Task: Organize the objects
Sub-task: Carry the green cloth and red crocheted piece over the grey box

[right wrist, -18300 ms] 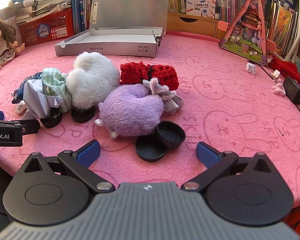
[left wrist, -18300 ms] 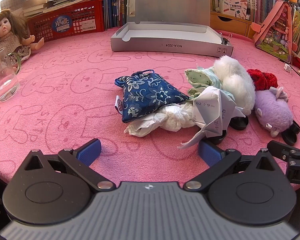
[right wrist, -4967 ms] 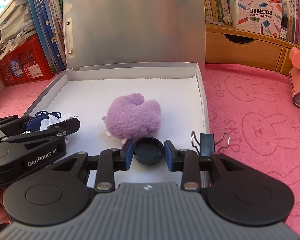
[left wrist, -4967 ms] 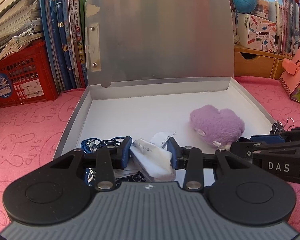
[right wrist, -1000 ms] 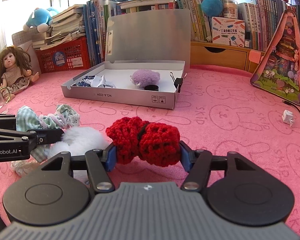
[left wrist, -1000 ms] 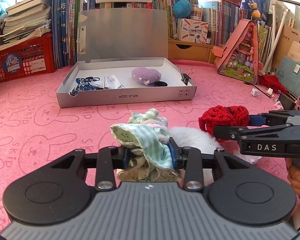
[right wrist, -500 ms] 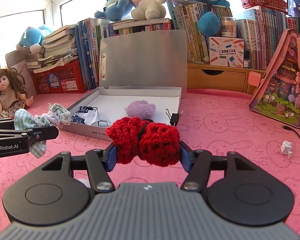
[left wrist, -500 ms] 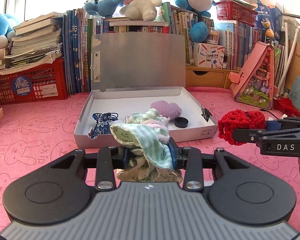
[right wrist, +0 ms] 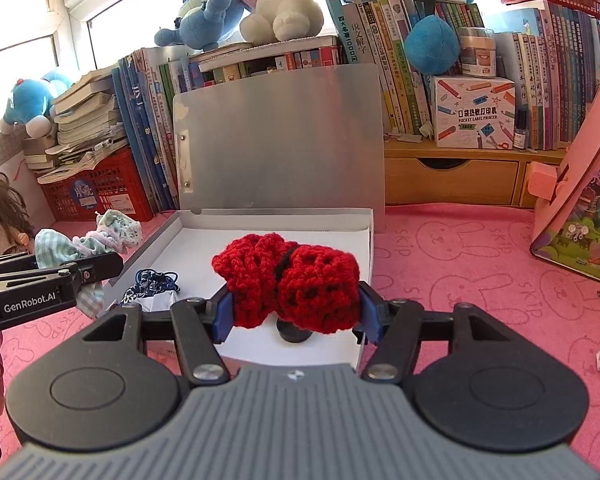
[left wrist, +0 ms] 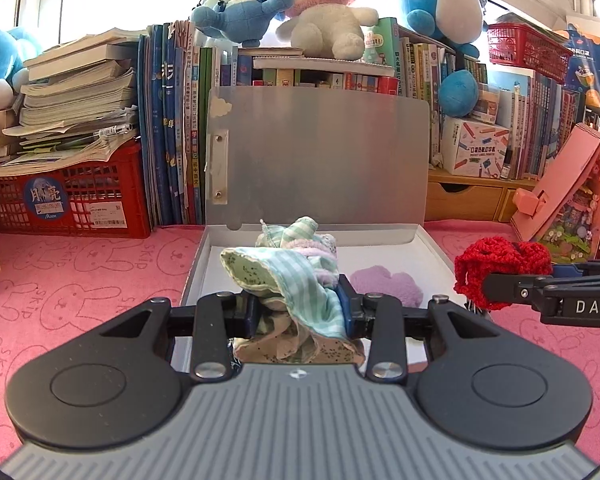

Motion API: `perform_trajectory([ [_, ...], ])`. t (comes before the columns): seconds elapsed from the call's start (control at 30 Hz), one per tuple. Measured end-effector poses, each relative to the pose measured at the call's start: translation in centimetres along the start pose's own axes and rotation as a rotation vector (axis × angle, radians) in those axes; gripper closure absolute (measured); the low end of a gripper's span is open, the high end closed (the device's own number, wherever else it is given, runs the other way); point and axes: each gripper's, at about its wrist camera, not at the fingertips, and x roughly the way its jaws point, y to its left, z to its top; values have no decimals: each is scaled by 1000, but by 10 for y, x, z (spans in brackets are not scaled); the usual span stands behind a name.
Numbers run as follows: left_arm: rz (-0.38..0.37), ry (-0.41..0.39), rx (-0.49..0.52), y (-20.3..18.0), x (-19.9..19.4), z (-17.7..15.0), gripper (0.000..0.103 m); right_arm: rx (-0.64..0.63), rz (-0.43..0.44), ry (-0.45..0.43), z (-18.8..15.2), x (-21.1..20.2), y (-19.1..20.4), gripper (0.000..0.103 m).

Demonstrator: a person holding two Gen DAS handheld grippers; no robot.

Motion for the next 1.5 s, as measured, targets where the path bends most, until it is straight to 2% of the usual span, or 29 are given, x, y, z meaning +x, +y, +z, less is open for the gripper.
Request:
perform_trajectory([
  [0.23,56,52,-32,18,59,17,61,60,-40,45,23,52,-10,40],
  [0.47,103,130,-36,28,111,15,61,73,-68,80,34,96,-10,40],
  [0.87,112,166,-17,35,145,7,61,55,-72,114,29,139,-6,38],
  [0.97,111,180,-15,33,149,2,60,56,-76,114,25,142,-5,34],
  [1.07,106,182,0,30,149,-1,60,52,-72,96,24,138,-5,24],
  [1.13,104,184,10,28,148,0,56,65,-60,90,24,135,-6,22],
  [1.2,101,183,4,26,144,1,45,77,-49,79,24,129,-7,20],
  [1.3,105,173,-19,24,135,3,34,87,-37,58,25,117,-7,18],
  [1.5,111,145,28,10,105,4,23,67,-8,12,26,82,-5,16],
])
